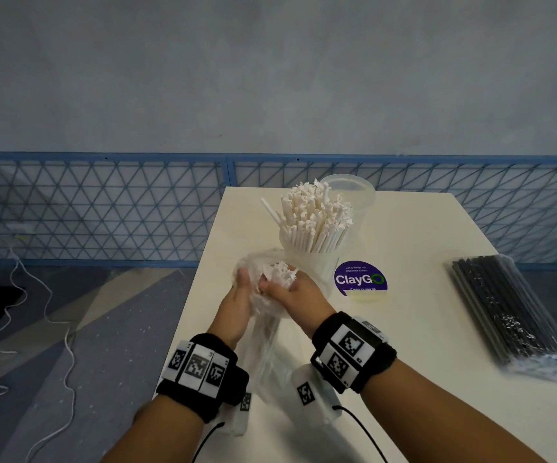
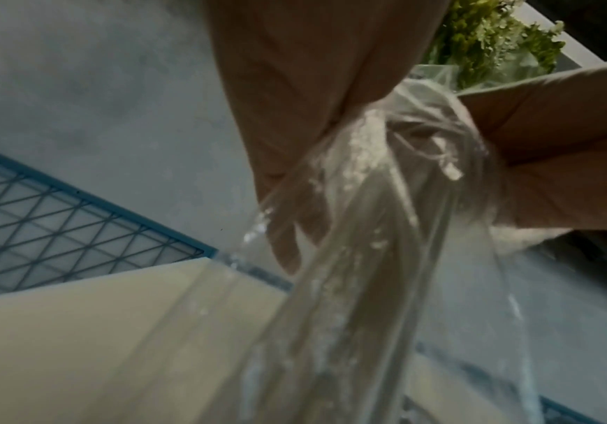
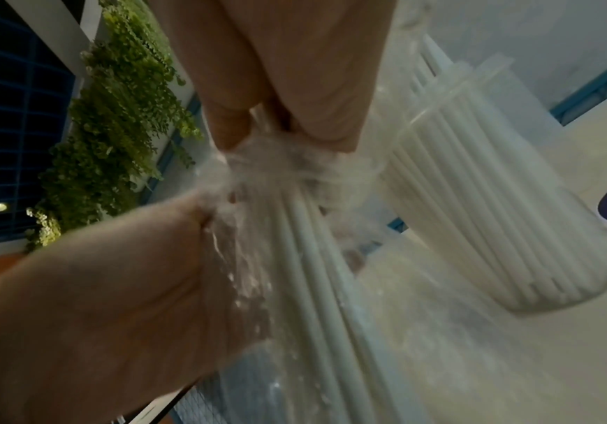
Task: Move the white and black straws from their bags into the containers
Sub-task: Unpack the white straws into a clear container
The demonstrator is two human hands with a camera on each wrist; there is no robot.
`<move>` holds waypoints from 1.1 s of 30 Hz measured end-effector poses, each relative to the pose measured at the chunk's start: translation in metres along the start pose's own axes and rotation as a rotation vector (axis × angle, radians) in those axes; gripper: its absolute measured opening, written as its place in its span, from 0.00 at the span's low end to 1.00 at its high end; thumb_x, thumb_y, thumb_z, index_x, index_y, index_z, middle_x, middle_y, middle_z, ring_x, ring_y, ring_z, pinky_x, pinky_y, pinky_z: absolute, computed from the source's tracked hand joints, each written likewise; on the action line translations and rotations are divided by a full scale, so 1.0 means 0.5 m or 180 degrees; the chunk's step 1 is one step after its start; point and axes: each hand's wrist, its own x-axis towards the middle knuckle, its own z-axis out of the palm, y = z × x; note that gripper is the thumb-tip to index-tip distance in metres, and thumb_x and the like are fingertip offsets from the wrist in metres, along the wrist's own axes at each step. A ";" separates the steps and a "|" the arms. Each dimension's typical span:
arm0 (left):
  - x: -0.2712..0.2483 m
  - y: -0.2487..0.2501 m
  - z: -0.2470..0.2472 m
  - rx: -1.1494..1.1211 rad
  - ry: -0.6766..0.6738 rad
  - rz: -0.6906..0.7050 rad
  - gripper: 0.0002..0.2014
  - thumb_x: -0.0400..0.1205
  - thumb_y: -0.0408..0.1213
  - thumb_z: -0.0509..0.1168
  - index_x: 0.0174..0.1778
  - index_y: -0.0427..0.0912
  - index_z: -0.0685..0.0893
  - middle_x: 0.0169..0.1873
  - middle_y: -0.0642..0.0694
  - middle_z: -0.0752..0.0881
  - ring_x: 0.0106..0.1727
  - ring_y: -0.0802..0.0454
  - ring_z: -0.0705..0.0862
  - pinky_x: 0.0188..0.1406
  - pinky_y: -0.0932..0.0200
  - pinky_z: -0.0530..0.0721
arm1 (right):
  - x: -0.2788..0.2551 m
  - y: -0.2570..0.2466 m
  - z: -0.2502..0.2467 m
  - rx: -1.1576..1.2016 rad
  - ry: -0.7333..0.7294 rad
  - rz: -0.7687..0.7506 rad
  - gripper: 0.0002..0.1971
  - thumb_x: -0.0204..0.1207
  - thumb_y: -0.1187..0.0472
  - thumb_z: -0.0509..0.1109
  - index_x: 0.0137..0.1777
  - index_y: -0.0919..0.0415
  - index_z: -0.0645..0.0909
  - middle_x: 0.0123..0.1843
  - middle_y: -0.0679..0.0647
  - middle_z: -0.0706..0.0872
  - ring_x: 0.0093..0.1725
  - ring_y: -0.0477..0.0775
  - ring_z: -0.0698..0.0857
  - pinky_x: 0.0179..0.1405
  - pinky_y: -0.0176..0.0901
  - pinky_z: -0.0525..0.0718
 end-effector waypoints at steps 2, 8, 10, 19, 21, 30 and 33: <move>0.004 0.004 0.002 -0.0056 0.0155 -0.0121 0.30 0.82 0.65 0.41 0.66 0.55 0.80 0.62 0.48 0.85 0.64 0.54 0.83 0.63 0.54 0.82 | -0.001 -0.010 -0.008 0.0165 -0.0231 -0.0019 0.07 0.74 0.59 0.72 0.49 0.61 0.83 0.46 0.56 0.87 0.48 0.52 0.86 0.56 0.49 0.83; 0.006 0.006 0.006 -0.0158 0.0289 -0.0405 0.25 0.88 0.52 0.41 0.70 0.46 0.76 0.56 0.44 0.84 0.59 0.46 0.83 0.46 0.60 0.82 | -0.017 -0.075 -0.041 -0.0030 -0.1228 -0.0467 0.05 0.78 0.71 0.65 0.49 0.66 0.81 0.40 0.48 0.85 0.44 0.41 0.84 0.56 0.34 0.80; 0.011 -0.001 0.005 -0.0202 0.0358 -0.0561 0.21 0.89 0.51 0.41 0.58 0.51 0.80 0.49 0.48 0.86 0.53 0.48 0.84 0.55 0.52 0.79 | -0.014 -0.095 -0.047 0.0043 -0.1185 -0.0692 0.05 0.78 0.70 0.64 0.47 0.62 0.81 0.38 0.46 0.84 0.44 0.43 0.84 0.57 0.37 0.80; 0.025 -0.002 0.000 -0.0364 0.0520 -0.1086 0.38 0.80 0.67 0.39 0.49 0.40 0.84 0.47 0.36 0.88 0.52 0.38 0.86 0.54 0.49 0.81 | 0.004 -0.100 -0.075 0.1221 0.0112 -0.0579 0.04 0.73 0.64 0.71 0.47 0.57 0.81 0.37 0.50 0.88 0.44 0.48 0.88 0.50 0.42 0.82; 0.026 0.006 0.004 -0.0395 0.0604 -0.1009 0.37 0.83 0.64 0.39 0.56 0.37 0.84 0.51 0.34 0.88 0.54 0.38 0.86 0.55 0.48 0.80 | 0.000 -0.087 -0.063 0.1169 0.0012 -0.0446 0.03 0.76 0.66 0.69 0.44 0.57 0.81 0.34 0.48 0.87 0.42 0.50 0.87 0.50 0.44 0.82; 0.042 0.007 -0.002 0.0426 0.1013 -0.0393 0.29 0.87 0.56 0.42 0.59 0.38 0.81 0.40 0.48 0.83 0.45 0.47 0.80 0.50 0.53 0.78 | 0.011 -0.162 -0.099 0.1740 0.0465 -0.0767 0.12 0.82 0.62 0.60 0.39 0.56 0.81 0.33 0.49 0.85 0.45 0.57 0.87 0.56 0.52 0.83; 0.046 0.006 -0.012 0.0682 0.1106 -0.0112 0.24 0.87 0.52 0.48 0.54 0.37 0.82 0.39 0.45 0.82 0.40 0.47 0.80 0.51 0.51 0.78 | 0.008 -0.164 -0.099 0.1464 0.0225 -0.0592 0.08 0.81 0.61 0.62 0.47 0.60 0.82 0.42 0.53 0.89 0.51 0.57 0.88 0.57 0.50 0.85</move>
